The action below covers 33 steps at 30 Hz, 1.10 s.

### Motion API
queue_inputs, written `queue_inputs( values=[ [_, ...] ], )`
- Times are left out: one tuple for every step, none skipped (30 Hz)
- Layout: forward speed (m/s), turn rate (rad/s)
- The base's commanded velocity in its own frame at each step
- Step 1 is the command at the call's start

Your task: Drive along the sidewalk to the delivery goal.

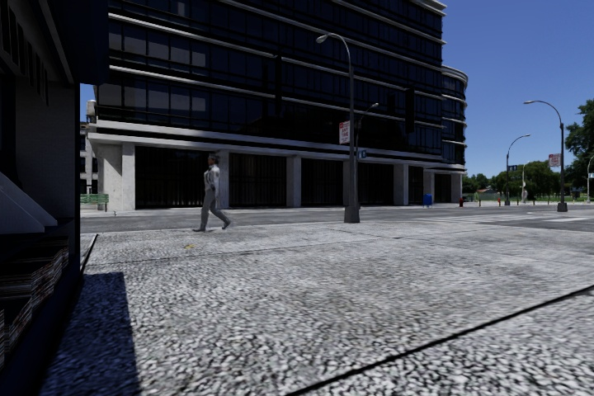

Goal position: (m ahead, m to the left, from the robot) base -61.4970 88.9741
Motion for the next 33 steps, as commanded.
queue_inputs(
  values=[
    [0.00,0.00],
    [0.00,0.00],
    [0.00,0.00],
    [0.00,0.00],
    [0.00,0.00],
    [0.00,0.00],
    [0.00,0.00],
    [0.00,0.00],
    [0.00,0.00],
    [0.00,0.00],
    [0.00,0.00],
    [0.00,0.00],
    [0.00,0.00],
    [0.00,0.00],
    [0.00,0.00],
    [0.00,0.00],
    [0.00,0.00],
    [0.00,0.00],
    [0.00,0.00],
    [0.00,0.00],
    [0.00,0.00],
    [0.00,0.00],
    [0.00,0.00],
    [0.00,0.00],
    [0.00,0.00],
    [0.00,0.00],
    [0.00,0.00],
    [0.00,0.00],
    [0.00,0.00],
    [0.00,0.00],
    [0.06,-0.07],
    [0.14,-0.17],
    [0.23,-0.20]
  ],
)
